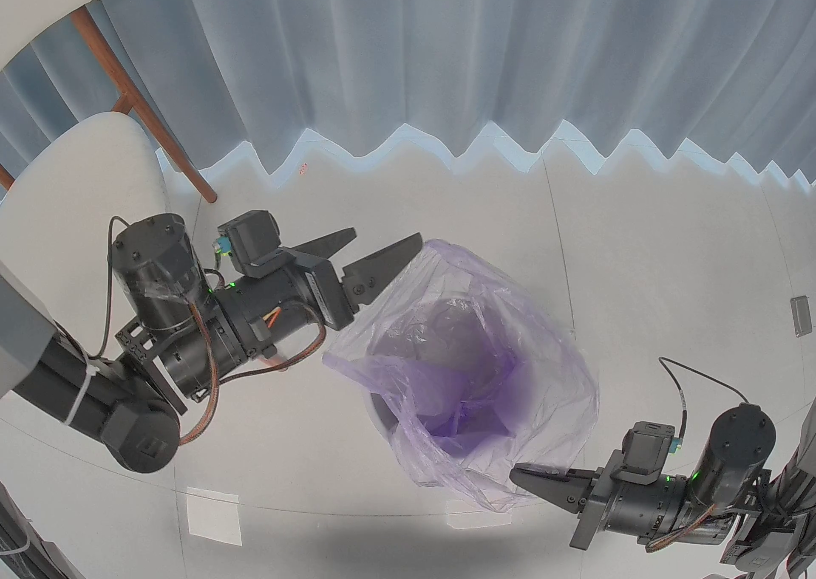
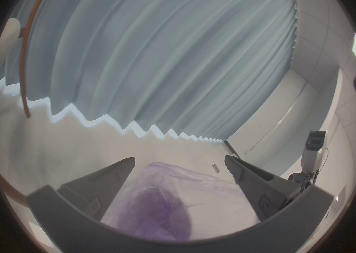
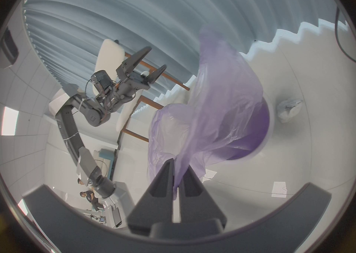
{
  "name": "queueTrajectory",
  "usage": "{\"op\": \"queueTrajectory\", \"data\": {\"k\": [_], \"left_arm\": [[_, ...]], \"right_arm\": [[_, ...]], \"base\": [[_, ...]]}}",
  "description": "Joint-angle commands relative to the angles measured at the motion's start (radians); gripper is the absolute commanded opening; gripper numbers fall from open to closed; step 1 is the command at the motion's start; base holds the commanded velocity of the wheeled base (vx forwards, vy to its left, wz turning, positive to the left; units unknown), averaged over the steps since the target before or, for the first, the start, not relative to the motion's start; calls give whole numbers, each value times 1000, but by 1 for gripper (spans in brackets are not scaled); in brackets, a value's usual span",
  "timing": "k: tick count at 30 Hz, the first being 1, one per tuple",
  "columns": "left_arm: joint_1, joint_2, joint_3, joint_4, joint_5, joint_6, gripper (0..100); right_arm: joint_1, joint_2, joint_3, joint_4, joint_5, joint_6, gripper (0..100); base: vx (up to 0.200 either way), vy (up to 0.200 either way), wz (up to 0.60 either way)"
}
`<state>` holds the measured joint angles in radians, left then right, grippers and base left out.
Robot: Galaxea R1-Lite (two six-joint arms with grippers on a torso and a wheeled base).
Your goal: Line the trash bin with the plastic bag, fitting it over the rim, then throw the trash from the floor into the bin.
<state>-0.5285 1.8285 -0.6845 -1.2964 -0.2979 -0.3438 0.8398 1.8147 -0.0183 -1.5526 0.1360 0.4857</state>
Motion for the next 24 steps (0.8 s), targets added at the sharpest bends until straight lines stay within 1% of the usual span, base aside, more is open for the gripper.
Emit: {"op": "queueTrajectory", "data": {"k": [1, 7, 9, 18, 24], "left_arm": [[84, -68, -15, 109, 2, 3, 100], [94, -133, 8, 350, 8, 8, 100], [96, -130, 11, 397, 19, 8, 100], [107, -60, 17, 414, 23, 9, 100], [122, 41, 16, 405, 22, 8, 100]], "right_arm": [[-68, 57, 18, -18, 7, 5, 0], [-70, 41, 18, -18, 7, 1, 0], [-70, 51, 18, -18, 7, -1, 0], [-82, 71, 18, -18, 7, -6, 0], [-82, 66, 18, -18, 7, -12, 0]], "base": [[0, 0, 0], [0, 0, 0], [0, 0, 0], [0, 0, 0], [0, 0, 0]]}}
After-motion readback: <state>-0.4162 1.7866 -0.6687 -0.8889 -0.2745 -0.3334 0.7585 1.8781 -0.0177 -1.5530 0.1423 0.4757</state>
